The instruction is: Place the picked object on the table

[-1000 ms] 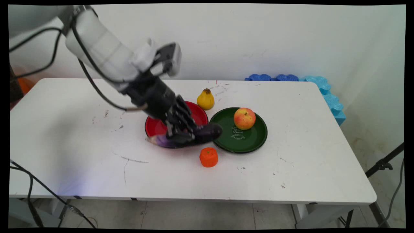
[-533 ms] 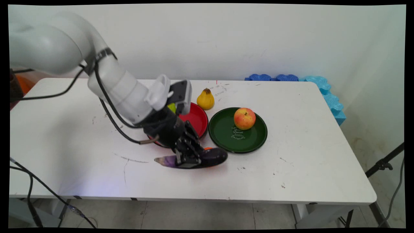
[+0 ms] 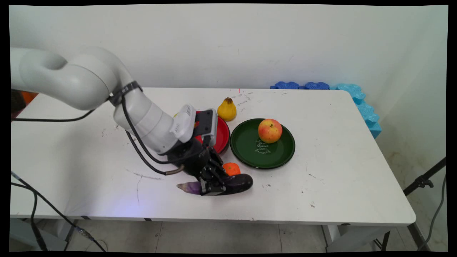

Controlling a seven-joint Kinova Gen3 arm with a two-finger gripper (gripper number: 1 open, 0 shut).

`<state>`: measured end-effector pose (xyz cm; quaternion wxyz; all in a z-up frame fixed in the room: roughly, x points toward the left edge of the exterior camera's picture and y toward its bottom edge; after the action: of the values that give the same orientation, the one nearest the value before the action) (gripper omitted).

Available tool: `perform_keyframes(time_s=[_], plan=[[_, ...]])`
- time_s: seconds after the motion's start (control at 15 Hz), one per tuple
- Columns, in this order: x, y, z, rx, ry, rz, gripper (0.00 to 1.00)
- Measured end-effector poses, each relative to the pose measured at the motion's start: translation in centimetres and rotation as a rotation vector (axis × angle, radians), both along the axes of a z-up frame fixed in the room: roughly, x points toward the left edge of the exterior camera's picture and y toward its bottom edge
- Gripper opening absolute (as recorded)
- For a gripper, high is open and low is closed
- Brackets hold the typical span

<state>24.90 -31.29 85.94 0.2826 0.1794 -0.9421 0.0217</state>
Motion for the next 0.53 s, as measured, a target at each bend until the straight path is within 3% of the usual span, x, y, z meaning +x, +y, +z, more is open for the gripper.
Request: perform_keyframes(time_s=[0.53], plan=[[-0.2,-0.3,-2.7,-0.011,0.0,0.001,0.0]])
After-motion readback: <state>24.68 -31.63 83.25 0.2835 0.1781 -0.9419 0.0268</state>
